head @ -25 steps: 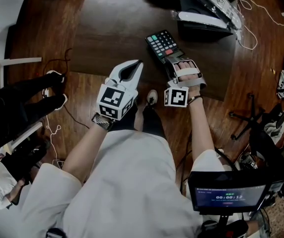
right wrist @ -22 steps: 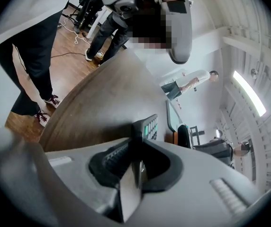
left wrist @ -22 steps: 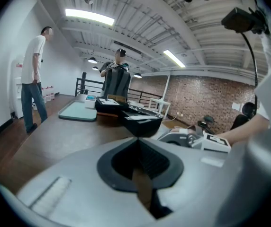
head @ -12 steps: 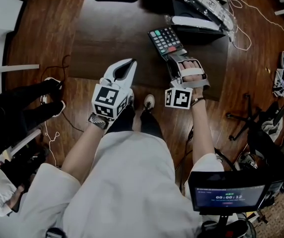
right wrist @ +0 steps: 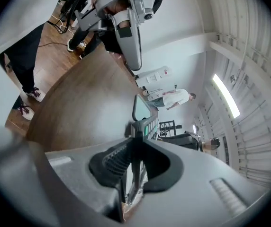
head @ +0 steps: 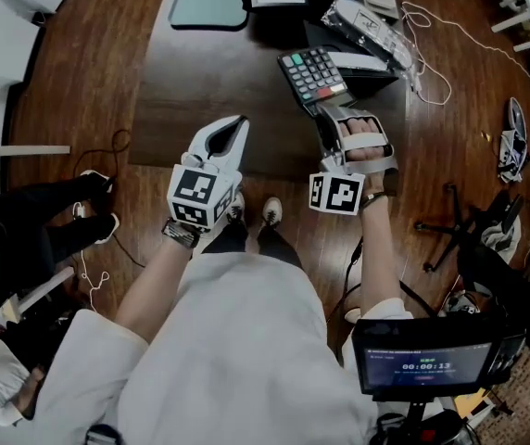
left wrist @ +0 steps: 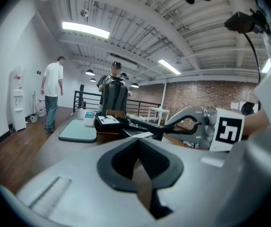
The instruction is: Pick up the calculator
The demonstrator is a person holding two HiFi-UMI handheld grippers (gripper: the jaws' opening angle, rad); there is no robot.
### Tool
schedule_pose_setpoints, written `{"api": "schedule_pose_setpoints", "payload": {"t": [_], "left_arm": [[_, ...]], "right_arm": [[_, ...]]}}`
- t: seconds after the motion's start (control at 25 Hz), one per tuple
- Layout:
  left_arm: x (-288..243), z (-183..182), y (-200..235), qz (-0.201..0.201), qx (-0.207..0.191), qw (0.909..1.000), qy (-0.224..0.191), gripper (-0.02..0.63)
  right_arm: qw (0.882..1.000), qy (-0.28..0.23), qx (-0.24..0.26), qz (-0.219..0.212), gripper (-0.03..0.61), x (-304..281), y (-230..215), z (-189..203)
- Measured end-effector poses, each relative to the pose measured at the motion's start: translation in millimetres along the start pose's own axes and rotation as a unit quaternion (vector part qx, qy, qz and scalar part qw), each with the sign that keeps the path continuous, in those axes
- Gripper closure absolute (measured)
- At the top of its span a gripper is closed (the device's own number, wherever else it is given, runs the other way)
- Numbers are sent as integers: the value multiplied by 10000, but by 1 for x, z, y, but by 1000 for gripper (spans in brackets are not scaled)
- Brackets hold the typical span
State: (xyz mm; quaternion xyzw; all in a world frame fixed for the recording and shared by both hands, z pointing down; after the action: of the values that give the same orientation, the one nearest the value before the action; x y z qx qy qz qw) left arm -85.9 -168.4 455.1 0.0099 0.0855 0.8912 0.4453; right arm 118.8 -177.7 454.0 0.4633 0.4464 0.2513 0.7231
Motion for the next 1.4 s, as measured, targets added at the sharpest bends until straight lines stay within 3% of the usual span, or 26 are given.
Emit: {"api": "schedule_pose_setpoints", "payload": {"t": [0.4, 0.72, 1.4], "left_arm": [[13, -26, -5, 71, -220, 9995, -235, 607], [13, -74, -2, -26, -732, 9937, -847, 607], [29, -98, 5, 139, -750, 9911, -1093, 607]], "right_arm": [[9984, 204, 224, 475, 523, 45, -44, -11], [9939, 328, 354, 992, 523, 86, -79, -20], [9914, 376, 494, 1149, 523, 89, -95, -56]]}}
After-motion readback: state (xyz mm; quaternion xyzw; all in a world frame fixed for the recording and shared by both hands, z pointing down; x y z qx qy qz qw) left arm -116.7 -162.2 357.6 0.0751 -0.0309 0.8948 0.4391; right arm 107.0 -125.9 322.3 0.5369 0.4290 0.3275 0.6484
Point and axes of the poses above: the fingertips, and each gripper's own axes: x backward along the fingers, y to its left, z out of its underside, the point moved 10 cm from there along x, backward along the fingers, and after that the axes turned 15 degrees about -y, right-handed, at the moved point
